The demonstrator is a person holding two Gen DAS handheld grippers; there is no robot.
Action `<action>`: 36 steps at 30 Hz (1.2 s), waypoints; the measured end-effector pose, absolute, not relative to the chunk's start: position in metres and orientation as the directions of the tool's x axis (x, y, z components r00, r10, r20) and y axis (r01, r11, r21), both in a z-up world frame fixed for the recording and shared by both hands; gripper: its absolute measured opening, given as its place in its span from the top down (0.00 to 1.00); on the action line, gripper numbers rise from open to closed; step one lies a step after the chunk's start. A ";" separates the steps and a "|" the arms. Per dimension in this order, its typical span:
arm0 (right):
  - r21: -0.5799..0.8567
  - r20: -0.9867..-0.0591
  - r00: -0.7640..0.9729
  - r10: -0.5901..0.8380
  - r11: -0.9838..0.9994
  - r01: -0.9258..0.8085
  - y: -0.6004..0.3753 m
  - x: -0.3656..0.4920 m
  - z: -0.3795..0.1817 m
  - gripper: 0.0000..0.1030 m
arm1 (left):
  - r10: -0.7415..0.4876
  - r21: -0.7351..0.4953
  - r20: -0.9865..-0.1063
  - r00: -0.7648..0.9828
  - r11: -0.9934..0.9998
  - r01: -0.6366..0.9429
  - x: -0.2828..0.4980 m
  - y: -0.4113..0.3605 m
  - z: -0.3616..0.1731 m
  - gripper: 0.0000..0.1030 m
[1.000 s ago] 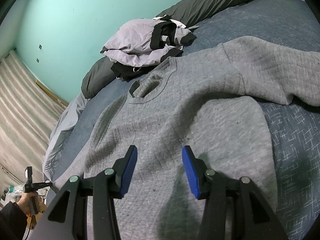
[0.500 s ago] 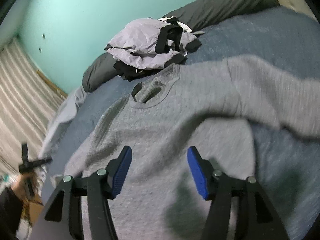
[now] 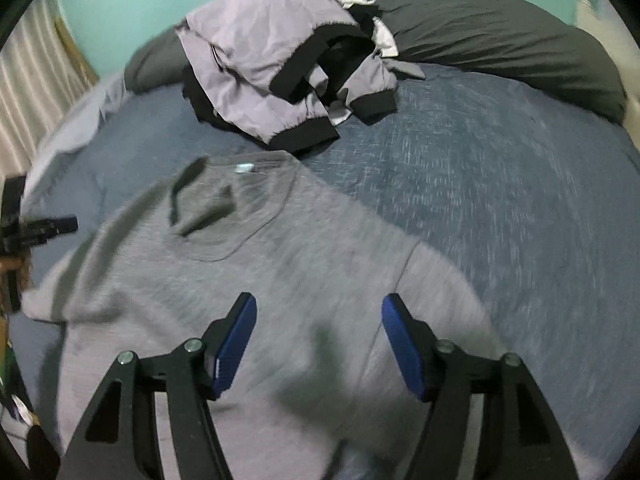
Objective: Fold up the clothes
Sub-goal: 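Open the left gripper and smooth the sweatshirt near the collar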
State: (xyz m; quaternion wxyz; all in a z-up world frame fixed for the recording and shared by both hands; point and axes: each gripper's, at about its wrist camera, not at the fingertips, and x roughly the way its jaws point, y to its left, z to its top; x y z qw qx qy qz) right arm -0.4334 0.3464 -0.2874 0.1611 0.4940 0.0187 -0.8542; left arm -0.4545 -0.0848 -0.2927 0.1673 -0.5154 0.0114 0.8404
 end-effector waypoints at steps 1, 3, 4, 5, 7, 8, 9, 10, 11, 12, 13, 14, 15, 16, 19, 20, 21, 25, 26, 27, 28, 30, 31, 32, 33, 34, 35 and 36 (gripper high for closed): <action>0.117 -0.855 -0.453 -0.253 -0.944 0.308 0.344 -0.441 -0.289 0.36 | 0.273 -0.153 -0.873 -0.405 -0.940 -0.304 -0.462 -0.079 -0.298 0.65; 0.117 -0.861 -0.432 -0.267 -0.932 0.342 0.339 -0.457 -0.295 0.36 | 0.265 -0.140 -0.883 -0.387 -0.937 -0.321 -0.473 -0.070 -0.308 0.65; 0.116 -0.869 -0.415 -0.269 -0.926 0.358 0.335 -0.465 -0.300 0.36 | 0.259 -0.132 -0.888 -0.380 -0.935 -0.328 -0.479 -0.065 -0.313 0.65; 0.106 -0.877 -0.402 -0.262 -0.923 0.371 0.331 -0.470 -0.304 0.36 | 0.251 -0.123 -0.892 -0.376 -0.935 -0.333 -0.484 -0.062 -0.317 0.65; 0.078 -0.892 -0.384 -0.239 -0.917 0.390 0.323 -0.481 -0.313 0.36 | 0.251 -0.122 -0.894 -0.372 -0.934 -0.337 -0.493 -0.060 -0.323 0.65; 0.068 -0.897 -0.377 -0.230 -0.915 0.397 0.320 -0.486 -0.318 0.36 | 0.257 -0.128 -0.893 -0.370 -0.933 -0.337 -0.497 -0.060 -0.326 0.65; 0.064 -0.899 -0.376 -0.226 -0.916 0.397 0.318 -0.491 -0.321 0.36 | 0.264 -0.136 -0.892 -0.367 -0.931 -0.338 -0.502 -0.059 -0.328 0.65; 0.060 -0.900 -0.375 -0.222 -0.916 0.397 0.317 -0.496 -0.324 0.36 | 0.271 -0.143 -0.891 -0.363 -0.929 -0.341 -0.506 -0.058 -0.331 0.65; 0.055 -0.901 -0.377 -0.217 -0.916 0.397 0.315 -0.500 -0.326 0.36 | 0.275 -0.147 -0.893 -0.357 -0.927 -0.346 -0.509 -0.057 -0.334 0.65; 0.049 -0.900 -0.380 -0.212 -0.918 0.394 0.315 -0.504 -0.329 0.36 | 0.278 -0.149 -0.894 -0.352 -0.924 -0.351 -0.512 -0.055 -0.337 0.65; 0.047 -0.902 -0.378 -0.208 -0.919 0.392 0.315 -0.508 -0.332 0.36 | 0.279 -0.149 -0.895 -0.348 -0.923 -0.356 -0.514 -0.053 -0.339 0.65; 0.047 -0.905 -0.373 -0.204 -0.920 0.390 0.315 -0.512 -0.335 0.36 | 0.279 -0.150 -0.897 -0.343 -0.921 -0.359 -0.516 -0.051 -0.342 0.65; 0.046 -0.908 -0.368 -0.200 -0.920 0.388 0.314 -0.516 -0.339 0.36 | 0.281 -0.152 -0.898 -0.338 -0.920 -0.361 -0.518 -0.048 -0.344 0.65; 0.044 -0.910 -0.365 -0.197 -0.920 0.389 0.314 -0.519 -0.343 0.36 | 0.282 -0.153 -0.898 -0.336 -0.919 -0.362 -0.520 -0.047 -0.346 0.65; 0.037 -0.912 -0.363 -0.191 -0.919 0.392 0.312 -0.526 -0.351 0.36 | 0.270 -0.133 -0.895 -0.354 -0.921 -0.366 -0.521 -0.042 -0.349 0.65; 0.033 -0.912 -0.365 -0.190 -0.918 0.395 0.311 -0.527 -0.353 0.36 | 0.268 -0.127 -0.894 -0.360 -0.920 -0.370 -0.521 -0.041 -0.349 0.66; 0.030 -0.911 -0.366 -0.189 -0.917 0.398 0.311 -0.529 -0.355 0.36 | 0.266 -0.121 -0.892 -0.365 -0.919 -0.375 -0.520 -0.040 -0.349 0.70; 0.010 -0.909 -0.374 -0.185 -0.906 0.424 0.305 -0.529 -0.361 0.54 | 0.250 -0.085 -0.885 -0.393 -0.916 -0.392 -0.514 -0.037 -0.347 0.90; 0.008 -0.907 -0.376 -0.188 -0.901 0.433 0.304 -0.528 -0.361 0.66 | 0.242 -0.069 -0.883 -0.402 -0.915 -0.399 -0.512 -0.036 -0.345 0.92; 0.003 -0.906 -0.379 -0.189 -0.898 0.440 0.302 -0.527 -0.361 0.81 | 0.235 -0.053 -0.879 -0.414 -0.912 -0.406 -0.510 -0.035 -0.341 0.92; -0.004 -0.905 -0.383 -0.185 -0.896 0.443 0.301 -0.526 -0.362 0.86 | 0.226 -0.035 -0.875 -0.429 -0.912 -0.409 -0.508 -0.034 -0.337 0.93; -0.013 -0.899 -0.397 -0.184 -0.895 0.446 0.300 -0.523 -0.359 0.93 | 0.197 0.008 -0.860 -0.471 -0.917 -0.398 -0.508 -0.037 -0.325 0.93; -0.020 -0.891 -0.415 -0.185 -0.896 0.443 0.301 -0.521 -0.355 0.94 | 0.183 0.027 -0.851 -0.492 -0.921 -0.389 -0.508 -0.039 -0.318 0.93; -0.029 -0.880 -0.438 -0.185 -0.898 0.439 0.302 -0.518 -0.348 0.94 | 0.171 0.039 -0.841 -0.513 -0.927 -0.373 -0.508 -0.043 -0.310 0.94; -0.040 -0.869 -0.459 -0.183 -0.900 0.434 0.303 -0.517 -0.341 0.94 | 0.160 0.048 -0.830 -0.534 -0.934 -0.353 -0.510 -0.048 -0.300 0.94; -0.051 -0.859 -0.479 -0.179 -0.902 0.428 0.305 -0.517 -0.332 0.94 | 0.146 0.057 -0.820 -0.553 -0.941 -0.334 -0.512 -0.054 -0.290 0.94; -0.062 -0.849 -0.499 -0.174 -0.905 0.421 0.307 -0.517 -0.323 0.95 | 0.130 0.068 -0.813 -0.568 -0.947 -0.314 -0.516 -0.059 -0.281 0.94; -0.073 -0.838 -0.519 -0.169 -0.907 0.415 0.309 -0.517 -0.314 0.95 | 0.117 0.077 -0.807 -0.579 -0.951 -0.300 -0.520 -0.063 -0.274 0.94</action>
